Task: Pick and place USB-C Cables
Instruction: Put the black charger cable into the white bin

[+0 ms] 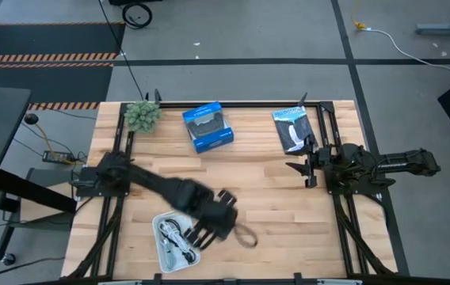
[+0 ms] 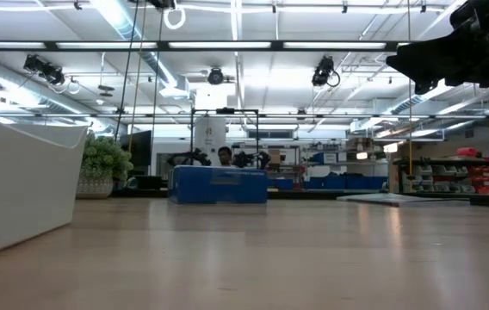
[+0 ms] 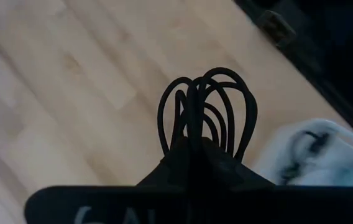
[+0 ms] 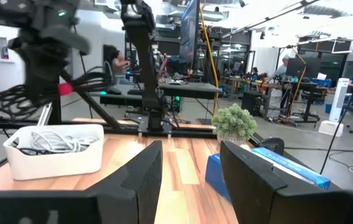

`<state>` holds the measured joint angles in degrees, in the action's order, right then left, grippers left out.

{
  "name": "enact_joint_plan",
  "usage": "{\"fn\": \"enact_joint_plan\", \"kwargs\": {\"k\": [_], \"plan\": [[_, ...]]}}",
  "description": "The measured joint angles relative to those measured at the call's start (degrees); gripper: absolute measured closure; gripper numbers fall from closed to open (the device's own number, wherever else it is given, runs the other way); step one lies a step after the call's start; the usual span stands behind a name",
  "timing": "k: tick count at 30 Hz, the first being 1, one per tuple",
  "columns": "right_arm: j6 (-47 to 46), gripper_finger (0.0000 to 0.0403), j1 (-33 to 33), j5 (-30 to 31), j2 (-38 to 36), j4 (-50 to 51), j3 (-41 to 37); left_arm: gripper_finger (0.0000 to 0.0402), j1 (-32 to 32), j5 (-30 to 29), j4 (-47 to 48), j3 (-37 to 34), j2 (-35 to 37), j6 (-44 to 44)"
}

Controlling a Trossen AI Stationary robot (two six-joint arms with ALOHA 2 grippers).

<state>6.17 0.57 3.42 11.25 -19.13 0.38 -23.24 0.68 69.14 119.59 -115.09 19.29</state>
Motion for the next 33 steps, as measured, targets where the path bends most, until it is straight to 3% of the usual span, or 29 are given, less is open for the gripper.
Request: {"fn": "enact_joint_plan", "kwargs": {"k": [3, 10, 18, 23, 33], "plan": [[-0.02, 0.0234, 0.01, 0.00, 0.07, -0.57, 0.00, 0.0381, -3.95, -1.62, 1.29, 0.00, 0.22, -2.53], [-0.01, 0.0234, 0.01, -0.10, 0.09, -0.58, 0.00, 0.0380, -12.11, -14.23, 7.90, -2.32, -0.26, -11.57], [0.00, 0.0234, -0.01, -0.04, 0.11, -0.55, 0.00, 0.0379, -19.56, -15.01, 6.57, -13.18, 1.97, -20.13], [0.00, 0.0234, 0.01, -0.07, 0.11, -0.57, 0.00, 0.0379, -21.55, -15.06, 4.56, -20.16, 4.13, -20.92], [0.00, 0.0234, 0.00, -0.07, 0.11, -0.58, 0.00, 0.0379, -21.60, -12.59, -20.72, -39.51, 15.02, -23.01]]}}
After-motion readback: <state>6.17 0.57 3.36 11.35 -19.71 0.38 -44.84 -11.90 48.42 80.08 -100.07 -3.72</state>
